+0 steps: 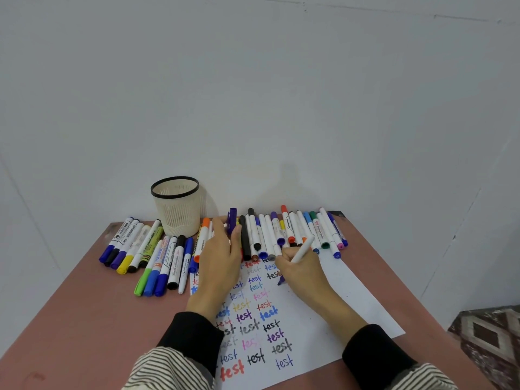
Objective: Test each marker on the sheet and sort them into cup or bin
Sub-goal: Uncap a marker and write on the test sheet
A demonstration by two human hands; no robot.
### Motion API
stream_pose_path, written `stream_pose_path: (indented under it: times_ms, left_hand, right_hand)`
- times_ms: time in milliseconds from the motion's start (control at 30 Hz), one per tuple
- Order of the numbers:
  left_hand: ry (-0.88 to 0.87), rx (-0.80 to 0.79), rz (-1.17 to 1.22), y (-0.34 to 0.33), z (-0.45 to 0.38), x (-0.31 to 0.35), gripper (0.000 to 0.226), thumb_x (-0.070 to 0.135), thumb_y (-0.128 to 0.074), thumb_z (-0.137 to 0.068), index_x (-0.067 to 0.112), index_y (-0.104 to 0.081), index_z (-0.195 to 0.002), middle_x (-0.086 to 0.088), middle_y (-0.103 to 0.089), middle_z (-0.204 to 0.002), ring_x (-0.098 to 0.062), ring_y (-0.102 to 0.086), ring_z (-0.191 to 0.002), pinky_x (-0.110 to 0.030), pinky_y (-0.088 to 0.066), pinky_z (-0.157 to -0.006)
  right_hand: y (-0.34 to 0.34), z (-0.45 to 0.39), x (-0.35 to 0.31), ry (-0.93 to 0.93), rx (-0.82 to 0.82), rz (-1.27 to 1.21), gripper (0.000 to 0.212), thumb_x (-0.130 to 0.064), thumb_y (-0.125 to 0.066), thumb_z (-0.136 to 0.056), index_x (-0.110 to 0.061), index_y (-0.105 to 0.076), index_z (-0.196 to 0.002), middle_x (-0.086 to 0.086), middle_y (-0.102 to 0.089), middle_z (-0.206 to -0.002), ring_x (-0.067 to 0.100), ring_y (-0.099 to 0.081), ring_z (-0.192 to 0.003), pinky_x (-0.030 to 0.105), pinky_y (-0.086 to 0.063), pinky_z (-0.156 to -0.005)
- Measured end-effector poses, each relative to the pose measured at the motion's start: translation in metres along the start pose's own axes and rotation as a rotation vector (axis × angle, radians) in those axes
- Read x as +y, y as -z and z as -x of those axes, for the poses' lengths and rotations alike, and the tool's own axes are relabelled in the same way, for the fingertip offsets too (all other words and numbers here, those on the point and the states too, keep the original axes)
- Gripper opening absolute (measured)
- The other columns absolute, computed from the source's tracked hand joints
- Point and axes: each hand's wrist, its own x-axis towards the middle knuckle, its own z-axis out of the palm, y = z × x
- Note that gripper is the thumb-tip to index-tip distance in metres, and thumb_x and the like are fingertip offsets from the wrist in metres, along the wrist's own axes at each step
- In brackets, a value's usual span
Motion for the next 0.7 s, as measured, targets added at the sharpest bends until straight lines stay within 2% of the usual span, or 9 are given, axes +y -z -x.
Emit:
stream_pose_path:
  times_ms: [133, 267, 367, 467, 600, 633, 700]
  left_hand:
    - [-0.003, -0.009, 0.002, 0.001, -0.0006, 0.0019, 0.032, 0.039, -0.037, -0.102, 0.017, -0.04, -0.124, 0.005, -0.059, -0.079, -0.01, -0.059, -0.068, -0.024, -0.046, -0.054]
    - [-0.007, -0.014, -0.003, 0.002, -0.0012, 0.0026, 0.028, 0.039, -0.037, -0.102, 0.019, -0.04, -0.122, 0.009, -0.058, -0.084, -0.007, -0.059, -0.071, -0.024, -0.048, -0.056]
    - [0.002, -0.023, 0.001, 0.0014, -0.0012, 0.0022, 0.028, 0.04, -0.037, -0.101, 0.018, -0.041, -0.118, 0.001, -0.061, -0.081, -0.012, -0.059, -0.067, -0.023, -0.043, -0.053]
    - [0.0, -0.032, 0.002, 0.0008, -0.0012, 0.002, 0.02, 0.04, -0.036, -0.101, 0.022, -0.039, -0.109, -0.003, -0.062, -0.079, -0.016, -0.059, -0.066, -0.025, -0.042, -0.054]
    - [-0.013, -0.031, 0.003, 0.0007, -0.0004, 0.0017, 0.018, 0.041, -0.036, -0.101, 0.025, -0.037, -0.108, -0.001, -0.06, -0.078, -0.014, -0.057, -0.064, -0.023, -0.038, -0.053]
    - [-0.013, -0.03, -0.001, 0.0008, -0.0003, 0.0018, 0.019, 0.04, -0.036, -0.101, 0.024, -0.038, -0.11, -0.002, -0.06, -0.077, -0.014, -0.057, -0.064, -0.023, -0.039, -0.052]
    - [-0.01, -0.026, -0.014, 0.0007, -0.0006, 0.0015, 0.023, 0.04, -0.036, -0.102, 0.02, -0.039, -0.112, -0.003, -0.06, -0.074, -0.014, -0.056, -0.061, -0.023, -0.039, -0.051]
  right_hand:
    - [0.0027, -0.0013, -0.0005, 0.017, 0.047, -0.019, 0.037, -0.005, -0.058, -0.09, -0.009, -0.038, -0.059, 0.006, -0.033, -0.055, 0.013, -0.034, -0.052, 0.012, -0.035, -0.046]
    - [0.0062, -0.003, 0.0005, 0.004, 0.004, -0.03, 0.039, -0.005, -0.058, -0.09, -0.011, -0.036, -0.058, 0.001, -0.032, -0.053, 0.01, -0.033, -0.049, 0.015, -0.033, -0.043]
    - [0.0052, -0.0013, 0.0008, 0.018, -0.007, 0.003, 0.036, -0.007, -0.058, -0.09, -0.009, -0.038, -0.06, 0.004, -0.033, -0.054, 0.009, -0.034, -0.049, 0.013, -0.033, -0.045]
    - [0.0052, -0.0016, 0.0006, 0.023, -0.019, 0.007, 0.039, -0.007, -0.058, -0.09, -0.011, -0.037, -0.057, 0.007, -0.035, -0.057, 0.016, -0.04, -0.056, 0.012, -0.035, -0.046]
    - [0.0043, -0.0035, 0.0028, -0.006, -0.018, -0.018, 0.033, -0.005, -0.059, -0.088, -0.007, -0.041, -0.06, 0.005, -0.035, -0.056, 0.021, -0.042, -0.059, 0.029, -0.048, -0.058]
    - [0.0041, -0.0037, 0.0027, -0.009, -0.02, -0.019, 0.032, -0.005, -0.059, -0.088, -0.007, -0.042, -0.061, 0.005, -0.034, -0.055, 0.019, -0.04, -0.057, 0.028, -0.048, -0.058]
    - [0.0045, -0.0027, 0.0011, -0.002, -0.015, -0.019, 0.035, -0.009, -0.06, -0.09, -0.007, -0.04, -0.061, 0.005, -0.035, -0.055, 0.014, -0.039, -0.052, 0.018, -0.043, -0.05]
